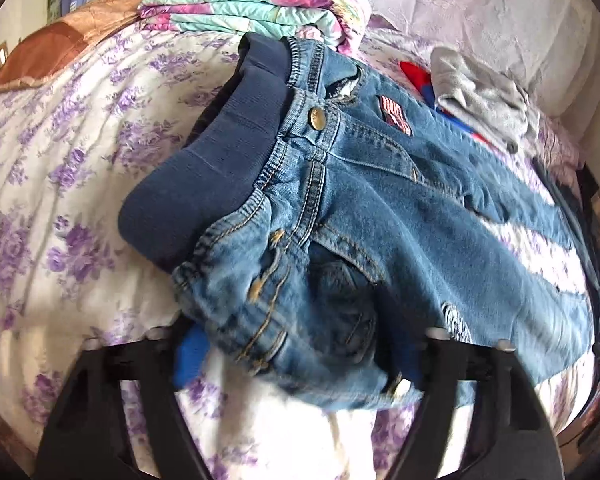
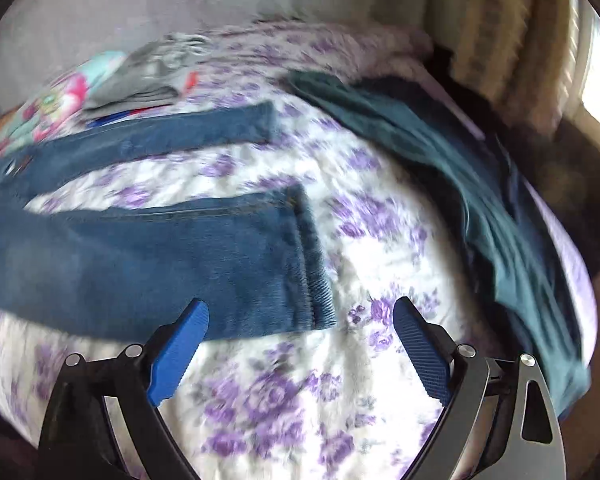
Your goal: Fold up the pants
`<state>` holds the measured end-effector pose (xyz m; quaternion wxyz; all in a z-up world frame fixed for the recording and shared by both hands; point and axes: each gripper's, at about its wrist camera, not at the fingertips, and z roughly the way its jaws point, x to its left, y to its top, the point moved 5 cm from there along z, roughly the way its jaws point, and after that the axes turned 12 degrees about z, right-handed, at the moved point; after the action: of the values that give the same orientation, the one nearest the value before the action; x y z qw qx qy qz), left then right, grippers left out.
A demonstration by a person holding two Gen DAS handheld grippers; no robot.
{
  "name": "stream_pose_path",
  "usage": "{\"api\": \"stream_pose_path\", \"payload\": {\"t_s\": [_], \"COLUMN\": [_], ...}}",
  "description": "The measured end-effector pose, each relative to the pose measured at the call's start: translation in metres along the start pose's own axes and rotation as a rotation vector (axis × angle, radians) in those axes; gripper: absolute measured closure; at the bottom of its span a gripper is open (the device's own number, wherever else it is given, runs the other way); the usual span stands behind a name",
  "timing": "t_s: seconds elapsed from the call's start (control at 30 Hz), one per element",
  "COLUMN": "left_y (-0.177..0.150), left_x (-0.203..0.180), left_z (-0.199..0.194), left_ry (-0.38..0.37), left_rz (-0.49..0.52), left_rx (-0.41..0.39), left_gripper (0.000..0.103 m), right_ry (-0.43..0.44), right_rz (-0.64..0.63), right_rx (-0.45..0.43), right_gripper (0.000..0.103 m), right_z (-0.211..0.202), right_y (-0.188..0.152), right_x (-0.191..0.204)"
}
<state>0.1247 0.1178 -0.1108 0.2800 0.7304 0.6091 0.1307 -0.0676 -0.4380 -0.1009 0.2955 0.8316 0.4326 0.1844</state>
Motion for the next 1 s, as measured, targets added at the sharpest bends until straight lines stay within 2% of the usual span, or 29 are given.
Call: {"api": "stream_pose_path", "payload": {"t_s": [0.03, 0.07, 0.1, 0.13, 0.17, 0.2, 0.27, 0.4, 0.47, 0.5, 0.57, 0.6, 0.63, 0.7, 0.77, 0.8, 0.83, 0.9, 0.93, 1.0], "left_y": [0.000, 0.001, 0.001, 0.001, 0.002, 0.002, 0.004, 0.001, -0.004, -0.007, -0.011, -0.012, -0.013, -0.012, -0.010, -0.009, -0.011, -0.014, -0.017, -0.021], "left_x": [0.000, -0.001, -0.002, -0.003, -0.002, -0.001, 0.003, 0.010, 0.014, 0.013, 0.007, 0.003, -0.001, -0.004, -0.004, -0.003, -0.001, 0.007, 0.012, 0.015], "left_z": [-0.001, -0.003, -0.007, -0.010, -0.014, -0.019, -0.034, -0.051, -0.040, -0.033, -0.028, -0.030, -0.031, -0.035, -0.029, -0.024, -0.019, -0.012, -0.013, -0.014], "left_ry": [-0.015, -0.013, -0.009, -0.008, -0.012, -0.015, -0.016, 0.028, 0.033, 0.040, 0.068, 0.073, 0.071, 0.111, 0.088, 0.090, 0.095, 0.070, 0.070, 0.093], "left_rz": [-0.009, -0.009, -0.001, 0.002, -0.002, -0.008, -0.018, -0.006, -0.010, -0.008, 0.011, 0.022, 0.027, 0.022, 0.019, 0.018, 0.012, -0.027, -0.038, -0.022], "left_rx": [-0.008, -0.022, -0.036, -0.044, -0.053, -0.062, -0.084, -0.099, -0.067, -0.051, -0.054, -0.063, -0.067, -0.094, -0.091, -0.088, -0.075, -0.056, -0.057, -0.050], "left_gripper": [0.053, 0.056, 0.060, 0.064, 0.066, 0.074, 0.079, 0.080, 0.079, 0.075, 0.062, 0.050, 0.029, 0.018, 0.019, 0.032, 0.055, 0.058, 0.060, 0.059], "right_ry": [0.018, 0.073, 0.116, 0.118, 0.137, 0.160, 0.174, 0.211, 0.163, 0.130, 0.079, 0.066, 0.059, 0.056, 0.060, 0.086, 0.121, 0.184, 0.175, 0.093], "right_rz": [0.048, 0.091, 0.120, 0.143, 0.141, 0.136, 0.124, 0.113, 0.078, 0.059, 0.043, 0.049, 0.063, 0.095, 0.112, 0.111, 0.102, 0.049, 0.021, -0.047], "right_rx": [0.036, 0.079, 0.100, 0.072, 0.055, 0.036, -0.021, -0.054, -0.023, 0.006, 0.017, -0.004, -0.029, -0.105, -0.185, -0.211, -0.216, -0.167, -0.128, -0.019], "right_gripper": [0.032, 0.049, 0.058, 0.064, 0.075, 0.077, 0.082, 0.083, 0.079, 0.073, 0.062, 0.053, 0.051, 0.050, 0.050, 0.050, 0.050, 0.050, 0.050, 0.052], "right_z": [0.012, 0.023, 0.033, 0.032, 0.031, 0.024, 0.008, -0.018, -0.007, 0.007, 0.020, 0.017, 0.012, -0.005, -0.024, -0.031, -0.034, -0.028, -0.020, 0.012], "right_y": [-0.002, -0.005, -0.005, -0.004, -0.003, -0.002, 0.002, 0.008, 0.004, 0.005, -0.002, -0.004, -0.003, 0.003, 0.009, 0.011, 0.013, 0.008, 0.003, -0.011], "right_x": [0.001, 0.002, 0.005, 0.006, 0.011, 0.014, 0.015, 0.011, 0.012, 0.011, 0.010, 0.008, 0.005, 0.000, -0.002, 0.001, 0.006, 0.023, 0.030, 0.037]}}
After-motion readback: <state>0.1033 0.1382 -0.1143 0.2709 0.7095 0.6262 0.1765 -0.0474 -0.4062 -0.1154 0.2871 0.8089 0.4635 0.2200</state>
